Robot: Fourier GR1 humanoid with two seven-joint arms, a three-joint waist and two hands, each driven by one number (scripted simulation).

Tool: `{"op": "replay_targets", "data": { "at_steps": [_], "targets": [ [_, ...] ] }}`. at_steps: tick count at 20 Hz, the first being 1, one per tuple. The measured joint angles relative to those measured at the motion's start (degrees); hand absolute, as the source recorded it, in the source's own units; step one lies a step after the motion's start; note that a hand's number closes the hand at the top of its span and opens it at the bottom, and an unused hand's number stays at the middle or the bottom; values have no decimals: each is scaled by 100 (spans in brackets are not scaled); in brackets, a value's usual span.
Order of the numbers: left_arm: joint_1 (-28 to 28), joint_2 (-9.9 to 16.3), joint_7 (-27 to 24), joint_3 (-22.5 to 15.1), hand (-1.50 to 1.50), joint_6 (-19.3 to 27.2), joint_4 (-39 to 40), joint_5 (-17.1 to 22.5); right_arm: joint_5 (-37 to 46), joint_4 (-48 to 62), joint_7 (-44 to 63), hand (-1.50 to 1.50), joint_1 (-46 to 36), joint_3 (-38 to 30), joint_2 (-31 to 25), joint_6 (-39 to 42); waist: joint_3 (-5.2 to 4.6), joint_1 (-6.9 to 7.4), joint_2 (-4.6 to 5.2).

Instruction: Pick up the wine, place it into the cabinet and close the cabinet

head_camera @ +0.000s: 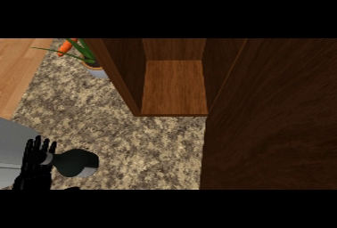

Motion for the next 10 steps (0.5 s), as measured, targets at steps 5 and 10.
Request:
{"op": "replay_targets", "data": {
  "at_steps": [5,10],
  "targets": [
    [-228,125,-172,72,-150,-141,501,-11,22,7,-17,-150,10,56,72,10,1,4,2],
    [-359,29,-436,-7,-150,-112,866,-160,8,50,-59,-150,-9,-112,51,107,1,3,1]
  ]
}}
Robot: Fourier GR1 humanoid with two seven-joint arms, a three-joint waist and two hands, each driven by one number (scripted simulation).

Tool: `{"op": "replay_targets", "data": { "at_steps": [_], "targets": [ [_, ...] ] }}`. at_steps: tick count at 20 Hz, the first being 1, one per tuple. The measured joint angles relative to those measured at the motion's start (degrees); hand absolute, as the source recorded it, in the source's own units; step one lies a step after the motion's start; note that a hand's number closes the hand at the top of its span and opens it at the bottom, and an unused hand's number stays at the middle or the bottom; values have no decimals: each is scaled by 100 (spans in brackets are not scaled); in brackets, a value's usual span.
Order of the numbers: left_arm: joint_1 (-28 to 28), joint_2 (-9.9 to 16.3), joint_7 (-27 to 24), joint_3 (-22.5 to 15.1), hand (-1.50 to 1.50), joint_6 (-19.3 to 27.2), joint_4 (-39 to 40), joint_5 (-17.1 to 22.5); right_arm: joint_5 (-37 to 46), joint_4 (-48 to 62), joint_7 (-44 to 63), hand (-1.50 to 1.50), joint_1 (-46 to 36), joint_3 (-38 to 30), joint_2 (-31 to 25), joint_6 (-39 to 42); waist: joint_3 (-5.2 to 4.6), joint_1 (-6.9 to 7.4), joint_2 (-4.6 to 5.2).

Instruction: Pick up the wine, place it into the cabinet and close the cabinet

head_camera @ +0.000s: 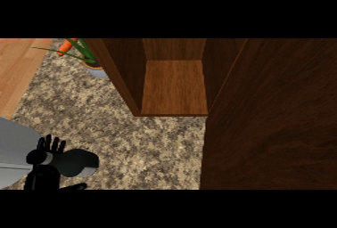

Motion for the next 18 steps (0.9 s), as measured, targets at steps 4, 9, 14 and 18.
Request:
{"op": "replay_targets", "data": {
  "at_steps": [4,9,14,18],
  "targets": [
    [-68,-15,-78,-22,-150,-54,165,11,-8,33,185,-150,-201,-114,-46,-31,0,2,-1],
    [-254,38,-286,42,-150,-167,525,62,7,27,130,-150,-115,24,41,0,0,-9,-4],
    [-413,48,-441,54,150,-403,855,180,2,26,226,-150,-186,-44,15,3,-1,-10,-4],
    [-529,30,-549,-119,150,-622,981,109,10,14,219,-150,-169,59,86,-6,-1,-9,-3]
  ]
}}
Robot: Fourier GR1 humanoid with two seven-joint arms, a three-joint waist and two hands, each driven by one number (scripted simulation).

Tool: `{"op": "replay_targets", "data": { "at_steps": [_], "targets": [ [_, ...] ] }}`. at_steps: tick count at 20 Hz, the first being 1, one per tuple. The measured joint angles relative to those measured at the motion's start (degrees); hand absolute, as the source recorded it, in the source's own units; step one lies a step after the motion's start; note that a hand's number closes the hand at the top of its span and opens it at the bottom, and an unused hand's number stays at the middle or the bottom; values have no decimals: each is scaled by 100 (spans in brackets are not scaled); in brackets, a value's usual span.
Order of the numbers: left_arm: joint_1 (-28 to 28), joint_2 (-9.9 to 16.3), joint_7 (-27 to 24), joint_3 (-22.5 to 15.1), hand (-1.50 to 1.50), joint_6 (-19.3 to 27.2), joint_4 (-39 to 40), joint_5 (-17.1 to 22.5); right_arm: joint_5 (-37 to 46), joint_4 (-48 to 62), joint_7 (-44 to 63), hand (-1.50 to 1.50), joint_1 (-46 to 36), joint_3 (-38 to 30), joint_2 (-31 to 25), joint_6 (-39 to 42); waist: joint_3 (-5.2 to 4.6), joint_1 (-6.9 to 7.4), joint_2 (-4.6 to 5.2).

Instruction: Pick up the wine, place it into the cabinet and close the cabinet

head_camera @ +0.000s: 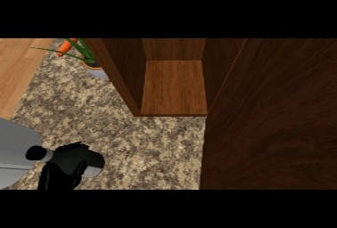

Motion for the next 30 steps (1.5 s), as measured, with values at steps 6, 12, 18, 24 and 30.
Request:
{"op": "replay_targets", "data": {
  "at_steps": [6,12,18,24,30],
  "targets": [
    [-128,198,-478,-182,150,58,109,-499,-20,57,-26,-150,-55,-192,-28,64,9,1,-3],
    [-249,288,-426,-417,150,553,-151,-1035,-17,52,49,-150,-46,-65,60,15,10,0,-8],
    [-167,311,-363,-491,150,727,-534,-1151,8,49,21,-150,-32,0,106,4,3,13,-4],
    [-90,228,-432,-525,150,1101,-1230,-1274,-1,102,-54,-150,7,-72,103,60,4,26,-4],
    [174,121,431,-738,150,893,-2480,-822,-25,77,-109,-150,110,-144,78,160,7,33,-12]
  ]
}}
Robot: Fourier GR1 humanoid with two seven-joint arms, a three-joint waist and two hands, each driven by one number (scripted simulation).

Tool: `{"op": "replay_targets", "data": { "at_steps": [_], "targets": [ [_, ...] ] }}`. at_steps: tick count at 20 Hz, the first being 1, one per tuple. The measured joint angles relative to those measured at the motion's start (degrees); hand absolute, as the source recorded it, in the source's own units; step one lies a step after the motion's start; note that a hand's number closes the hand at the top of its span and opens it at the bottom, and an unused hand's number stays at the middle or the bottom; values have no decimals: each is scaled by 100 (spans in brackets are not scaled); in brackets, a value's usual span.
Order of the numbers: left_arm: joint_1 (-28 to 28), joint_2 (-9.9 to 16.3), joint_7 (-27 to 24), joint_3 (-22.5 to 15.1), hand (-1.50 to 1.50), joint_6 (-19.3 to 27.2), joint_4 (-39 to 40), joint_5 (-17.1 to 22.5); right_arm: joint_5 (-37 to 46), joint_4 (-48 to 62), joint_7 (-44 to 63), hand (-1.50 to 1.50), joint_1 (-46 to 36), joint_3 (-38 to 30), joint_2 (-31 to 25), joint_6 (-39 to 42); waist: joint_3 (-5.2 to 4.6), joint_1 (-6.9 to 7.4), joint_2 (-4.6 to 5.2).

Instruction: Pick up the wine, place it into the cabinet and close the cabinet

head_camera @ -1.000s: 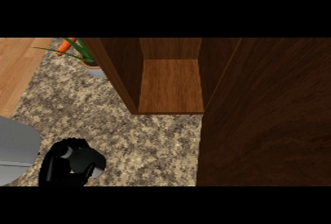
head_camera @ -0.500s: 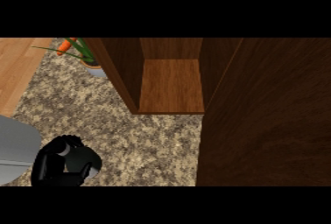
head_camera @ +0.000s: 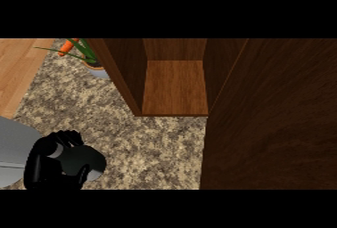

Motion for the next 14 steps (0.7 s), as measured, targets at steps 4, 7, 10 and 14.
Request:
{"op": "replay_targets", "data": {
  "at_steps": [4,7,10,14],
  "targets": [
    [61,-163,738,-299,150,138,-812,102,-5,14,17,-150,-58,-1,45,-38,1,1,1],
    [99,-270,1284,-575,150,336,-1407,22,-3,24,33,-150,-56,70,90,-53,0,0,2],
    [-7,-370,1787,-874,150,638,-1825,-157,-11,27,50,-150,-87,25,74,-39,-1,-9,6],
    [-287,-435,2404,-1456,150,1133,-2156,-245,-15,54,-12,-150,-96,35,100,-5,-1,-24,9]
  ]
}}
